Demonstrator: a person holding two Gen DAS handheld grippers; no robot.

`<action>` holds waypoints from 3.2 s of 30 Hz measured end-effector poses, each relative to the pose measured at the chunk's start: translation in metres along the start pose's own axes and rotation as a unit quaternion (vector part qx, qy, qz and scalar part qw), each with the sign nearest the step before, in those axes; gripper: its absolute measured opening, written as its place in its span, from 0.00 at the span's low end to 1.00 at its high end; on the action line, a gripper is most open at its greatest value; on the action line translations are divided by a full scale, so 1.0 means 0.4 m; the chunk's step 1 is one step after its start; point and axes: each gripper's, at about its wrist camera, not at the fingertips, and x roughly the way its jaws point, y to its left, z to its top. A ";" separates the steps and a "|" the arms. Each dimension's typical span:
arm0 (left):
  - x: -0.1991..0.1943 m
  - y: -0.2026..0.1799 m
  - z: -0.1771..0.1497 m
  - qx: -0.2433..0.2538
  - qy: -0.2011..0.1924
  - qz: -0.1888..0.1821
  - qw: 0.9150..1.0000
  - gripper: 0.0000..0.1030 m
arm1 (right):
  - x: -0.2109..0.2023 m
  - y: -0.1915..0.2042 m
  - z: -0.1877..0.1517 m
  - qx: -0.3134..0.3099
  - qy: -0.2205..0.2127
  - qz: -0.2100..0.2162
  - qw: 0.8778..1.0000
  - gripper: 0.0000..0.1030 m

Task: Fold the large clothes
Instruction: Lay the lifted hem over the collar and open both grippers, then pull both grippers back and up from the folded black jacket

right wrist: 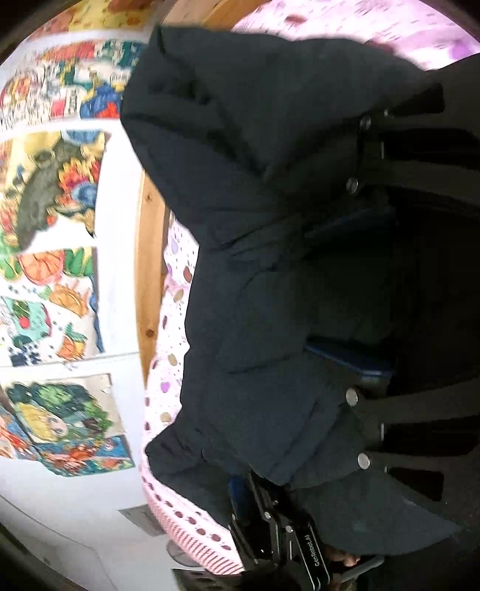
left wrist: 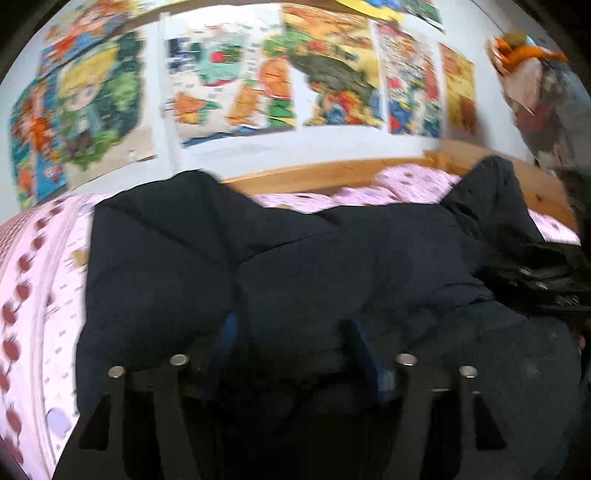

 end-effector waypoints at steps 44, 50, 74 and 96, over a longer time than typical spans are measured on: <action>-0.639 -0.065 0.045 -0.114 -0.019 0.042 0.992 1.00 | -0.639 0.139 -0.008 0.011 -0.014 -0.071 0.997 0.88; -0.764 -0.115 -0.017 -0.079 -0.050 0.037 0.995 1.00 | -0.768 0.197 -0.057 -0.006 -0.039 -0.056 0.998 0.88; -0.896 -0.192 -0.194 0.002 -0.074 0.070 0.995 1.00 | -0.865 0.271 -0.246 -0.061 -0.047 -0.042 0.996 0.91; -0.840 -0.210 -0.300 0.061 0.010 0.109 0.992 1.00 | -0.789 0.223 -0.386 -0.030 0.068 -0.042 0.996 0.91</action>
